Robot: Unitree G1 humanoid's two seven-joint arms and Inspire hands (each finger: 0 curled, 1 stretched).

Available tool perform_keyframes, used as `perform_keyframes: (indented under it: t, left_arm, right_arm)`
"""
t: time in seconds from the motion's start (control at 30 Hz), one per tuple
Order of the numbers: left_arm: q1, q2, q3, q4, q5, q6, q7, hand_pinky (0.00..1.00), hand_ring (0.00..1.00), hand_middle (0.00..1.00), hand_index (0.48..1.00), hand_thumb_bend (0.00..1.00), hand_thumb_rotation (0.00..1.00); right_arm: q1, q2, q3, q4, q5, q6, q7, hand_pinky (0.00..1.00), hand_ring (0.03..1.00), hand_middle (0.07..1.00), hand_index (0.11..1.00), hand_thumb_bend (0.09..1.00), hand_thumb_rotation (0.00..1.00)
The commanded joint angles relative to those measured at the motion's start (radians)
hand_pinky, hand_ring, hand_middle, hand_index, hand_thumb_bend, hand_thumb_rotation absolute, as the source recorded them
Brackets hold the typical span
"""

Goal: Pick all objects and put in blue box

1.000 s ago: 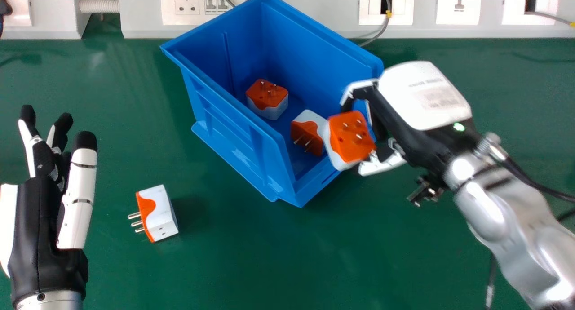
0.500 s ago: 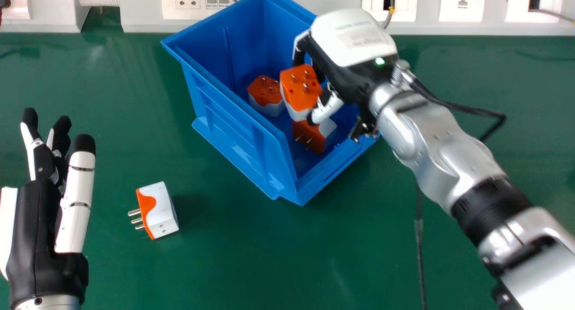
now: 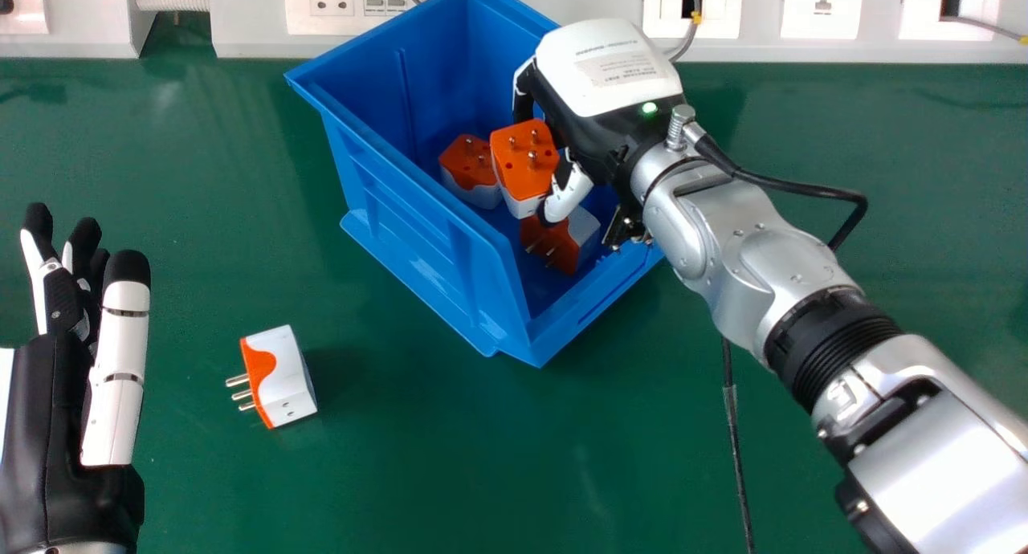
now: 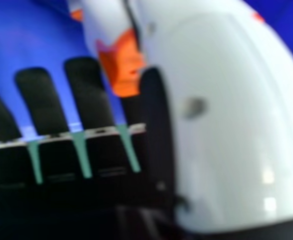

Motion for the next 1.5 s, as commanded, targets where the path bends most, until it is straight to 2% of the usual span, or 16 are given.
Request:
perform_keyframes:
  t: [0.0,0.07,0.13,0.2,0.27,0.3,0.37,0.43,0.6,0.73,0.83,0.87,1.0,1.17,1.37,1.47]
  left_arm:
    - [0.003,-0.005,0.002,-0.038,-0.002,-0.003,0.009,1.00,1.00,1.00,1.000,0.46,0.81]
    - [0.002,-0.005,0.000,-0.045,0.001,0.008,0.013,1.00,1.00,1.00,1.000,0.46,0.81]
    - [-0.001,-0.004,-0.001,-0.042,0.001,0.005,0.011,1.00,1.00,1.00,1.000,0.46,0.82]
    - [-0.004,-0.004,-0.001,-0.037,0.004,0.001,0.012,1.00,1.00,1.00,1.000,0.46,0.82]
    - [-0.004,-0.003,-0.003,-0.036,0.024,0.000,0.019,1.00,1.00,1.00,1.000,0.47,0.84]
    - [-0.004,-0.004,-0.004,-0.037,0.025,0.002,0.020,1.00,1.00,1.00,0.999,0.47,0.84]
    - [-0.005,-0.010,-0.004,-0.038,0.008,0.003,0.016,1.00,1.00,1.00,0.999,0.47,0.84]
    - [-0.007,-0.009,-0.006,-0.035,0.014,0.000,0.019,1.00,1.00,1.00,1.000,0.48,0.84]
    - [-0.010,-0.005,-0.011,-0.032,0.032,-0.004,0.025,1.00,1.00,1.00,1.000,0.45,0.88]
    - [-0.014,0.000,-0.012,-0.025,0.030,-0.012,0.020,1.00,1.00,1.00,1.000,0.43,0.89]
    - [-0.018,0.000,-0.013,-0.023,0.027,-0.006,0.021,1.00,1.00,1.00,1.000,0.42,0.89]
    - [-0.021,-0.003,-0.013,-0.024,0.021,-0.002,0.023,1.00,1.00,1.00,1.000,0.42,0.89]
    - [-0.025,-0.001,-0.015,-0.022,0.024,-0.002,0.024,1.00,1.00,1.00,1.000,0.41,0.88]
    - [-0.020,0.001,-0.022,-0.023,0.041,-0.003,0.027,1.00,1.00,1.00,1.000,0.43,0.87]
    - [-0.017,-0.006,-0.025,-0.020,0.038,-0.011,0.029,1.00,1.00,1.00,1.000,0.41,0.87]
    - [-0.017,-0.009,-0.025,-0.020,0.033,-0.013,0.029,1.00,1.00,1.00,1.000,0.40,0.88]
  right_arm:
    - [-0.029,-0.006,0.006,-0.027,0.005,-0.004,-0.020,0.41,0.504,0.606,0.493,0.496,0.16]
    - [-0.022,-0.008,0.011,-0.033,0.010,-0.007,-0.013,0.46,0.581,0.677,0.664,0.537,0.31]
    - [-0.017,-0.011,0.016,-0.040,0.010,-0.008,-0.008,0.53,0.659,0.746,0.770,0.563,0.35]
    - [-0.010,-0.014,0.018,-0.053,0.013,-0.005,0.003,0.58,0.713,0.794,0.833,0.570,0.37]
    - [-0.004,-0.017,0.018,-0.066,0.017,-0.002,0.010,0.66,0.788,0.858,0.898,0.570,0.39]
    - [-0.001,-0.018,0.017,-0.073,0.018,0.001,0.016,0.68,0.802,0.869,0.909,0.572,0.39]
    - [0.006,-0.022,0.017,-0.087,0.019,0.007,0.027,0.71,0.833,0.900,0.936,0.571,0.41]
    - [0.013,-0.025,0.014,-0.100,0.020,0.012,0.032,0.74,0.856,0.920,0.956,0.567,0.42]
    - [0.036,-0.032,0.007,-0.137,0.026,0.025,0.036,0.75,0.876,0.943,0.972,0.587,0.38]
    - [0.058,-0.039,-0.001,-0.172,0.034,0.023,0.029,0.74,0.875,0.941,0.963,0.585,0.33]
    - [0.081,-0.053,-0.007,-0.211,0.036,0.020,0.019,0.73,0.860,0.926,0.946,0.571,0.30]
    - [0.092,-0.060,-0.011,-0.231,0.036,0.020,0.015,0.72,0.855,0.922,0.943,0.563,0.29]
    - [0.179,-0.102,-0.038,-0.377,0.023,0.043,-0.029,0.69,0.824,0.888,0.891,0.543,0.27]
    - [0.338,-0.163,-0.107,-0.620,0.042,0.062,-0.023,0.69,0.815,0.879,0.887,0.456,0.24]
    - [0.629,-0.268,-0.213,-0.926,0.074,-0.020,-0.061,0.68,0.815,0.882,0.885,0.380,0.29]
    - [0.783,-0.316,-0.268,-1.087,0.093,-0.056,-0.046,0.65,0.813,0.880,0.879,0.381,0.27]
